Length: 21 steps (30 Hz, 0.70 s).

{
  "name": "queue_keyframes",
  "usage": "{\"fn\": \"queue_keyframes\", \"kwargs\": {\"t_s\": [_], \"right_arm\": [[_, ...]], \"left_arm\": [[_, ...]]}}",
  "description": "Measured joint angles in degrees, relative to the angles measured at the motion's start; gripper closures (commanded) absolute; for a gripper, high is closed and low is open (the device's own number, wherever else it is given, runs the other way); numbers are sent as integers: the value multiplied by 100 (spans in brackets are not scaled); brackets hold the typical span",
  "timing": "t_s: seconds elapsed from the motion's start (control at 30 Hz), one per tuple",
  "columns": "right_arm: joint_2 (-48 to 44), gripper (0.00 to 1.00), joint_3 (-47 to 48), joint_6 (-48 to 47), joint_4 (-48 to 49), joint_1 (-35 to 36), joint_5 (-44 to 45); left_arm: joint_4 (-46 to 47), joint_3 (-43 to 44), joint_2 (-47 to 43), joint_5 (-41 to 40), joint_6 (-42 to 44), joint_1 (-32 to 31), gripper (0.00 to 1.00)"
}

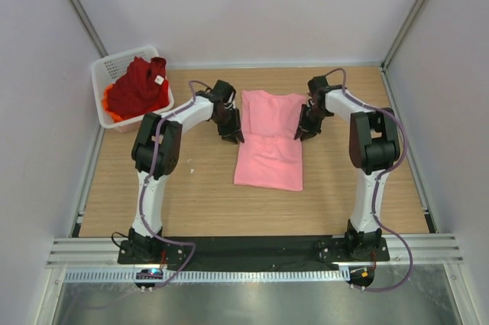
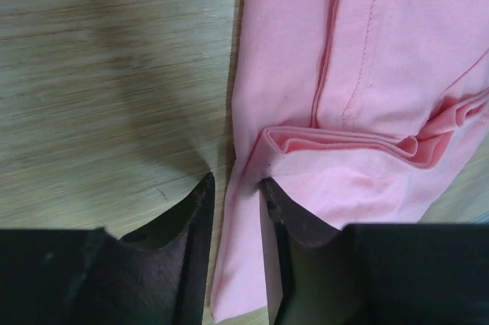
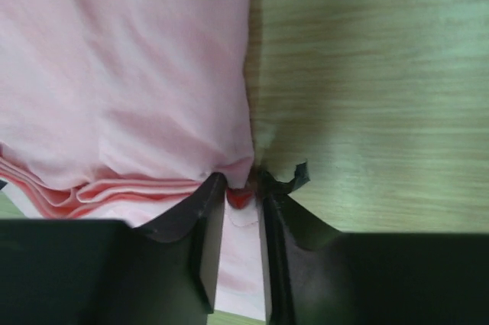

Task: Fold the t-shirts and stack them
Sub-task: Fold the tshirt

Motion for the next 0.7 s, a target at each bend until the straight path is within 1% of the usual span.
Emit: {"fn": "queue_keyframes", "kwargs": {"t_s": [0.03, 0.07, 0.13, 0.2, 0.23, 0.27, 0.3, 0.33, 0.37, 0.43, 0.47, 0.57, 0.63, 0.7], "right_arm": [[76, 73, 90, 7, 20, 0, -33], [131, 74, 164, 15, 28, 0, -61], [260, 75, 339, 28, 42, 0, -140], [382, 75, 518, 57, 37, 0, -212], [450, 74, 619, 70, 46, 0, -249], [479, 70, 678, 72, 55, 0, -269], [492, 64, 704, 74, 63, 0, -269], [498, 57, 748, 74, 31, 0, -262], [501, 44, 789, 74, -9, 0, -212], [501, 31, 907, 26, -181, 0, -83], [492, 24, 957, -4, -262, 0, -2], [304, 17, 922, -90, -557, -7, 229], [-15, 16, 651, -122, -651, -9, 302], [-551, 15, 144, -120, -721, -13, 319]], "left_arm": [[-2, 4, 0, -33, -7, 2, 71], [-2, 4, 2, -68, -37, 4, 74], [-4, 4, 2, -140, -81, 4, 75], [-9, 4, 2, -227, -83, 7, 76], [-9, 4, 2, -267, -87, 7, 73], [-15, 13, 2, -280, -94, 9, 60], [-22, 28, 0, -289, -68, 11, 51], [-35, 63, -2, -269, -68, 17, 44], [-59, 114, -4, -293, -57, 15, 33], [-90, 164, -42, -326, -31, 24, 25], [-140, 164, -87, -422, 4, 24, 25], [-402, 122, -306, -577, 109, 44, 26], [-476, -74, -636, -612, 131, 55, 28], [-542, -439, -1110, -588, 125, 57, 28]]}}
